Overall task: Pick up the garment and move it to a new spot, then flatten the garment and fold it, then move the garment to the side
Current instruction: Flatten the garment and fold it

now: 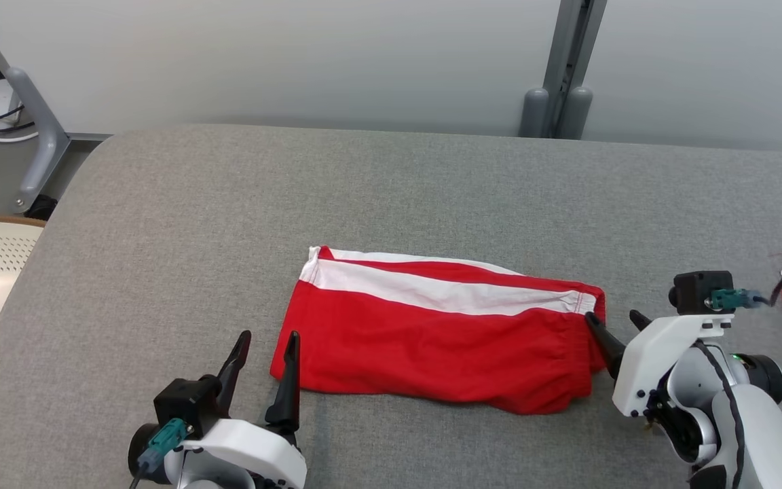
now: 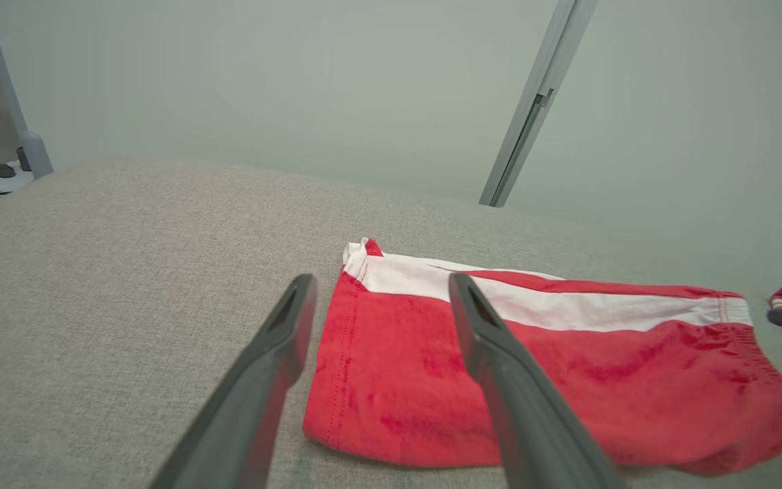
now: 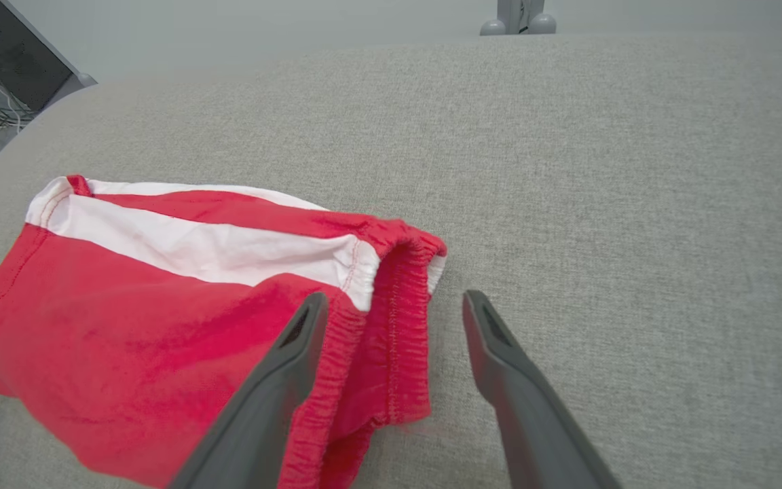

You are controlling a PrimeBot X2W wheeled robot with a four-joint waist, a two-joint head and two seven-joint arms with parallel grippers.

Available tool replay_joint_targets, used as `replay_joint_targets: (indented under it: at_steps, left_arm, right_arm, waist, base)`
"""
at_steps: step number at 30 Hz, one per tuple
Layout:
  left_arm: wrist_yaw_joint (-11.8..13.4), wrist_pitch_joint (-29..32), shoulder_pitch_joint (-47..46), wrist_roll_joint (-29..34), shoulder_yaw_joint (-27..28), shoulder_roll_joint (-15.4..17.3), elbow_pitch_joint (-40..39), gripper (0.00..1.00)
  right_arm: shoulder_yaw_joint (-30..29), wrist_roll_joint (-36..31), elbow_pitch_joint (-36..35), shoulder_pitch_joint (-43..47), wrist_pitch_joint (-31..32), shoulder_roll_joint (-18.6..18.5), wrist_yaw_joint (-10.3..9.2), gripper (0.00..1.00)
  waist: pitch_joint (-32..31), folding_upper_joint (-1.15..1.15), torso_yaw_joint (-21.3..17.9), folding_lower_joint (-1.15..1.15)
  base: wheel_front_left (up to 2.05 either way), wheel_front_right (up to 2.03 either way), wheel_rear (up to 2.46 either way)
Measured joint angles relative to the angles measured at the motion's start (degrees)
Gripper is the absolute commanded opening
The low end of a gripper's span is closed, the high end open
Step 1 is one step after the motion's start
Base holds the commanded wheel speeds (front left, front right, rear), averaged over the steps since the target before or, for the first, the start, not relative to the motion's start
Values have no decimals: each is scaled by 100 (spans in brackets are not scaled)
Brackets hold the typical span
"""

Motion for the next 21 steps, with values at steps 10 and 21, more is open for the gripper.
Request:
replay_joint_targets:
  at_steps: [10, 21]
  left_arm:
    - [-158, 0, 20, 155, 136, -138, 104, 100]
    - [-286, 0, 9, 314, 291, -208, 130, 100]
  right_arm:
    - [7, 114, 1050, -413, 285, 2, 0, 100]
    - [191, 464, 1949, -906, 466, 25, 0, 38]
  waist:
    - [11, 0, 131, 0]
    - [132, 0, 221, 0]
  base:
    - [0, 0, 0]
    - [0, 0, 0]
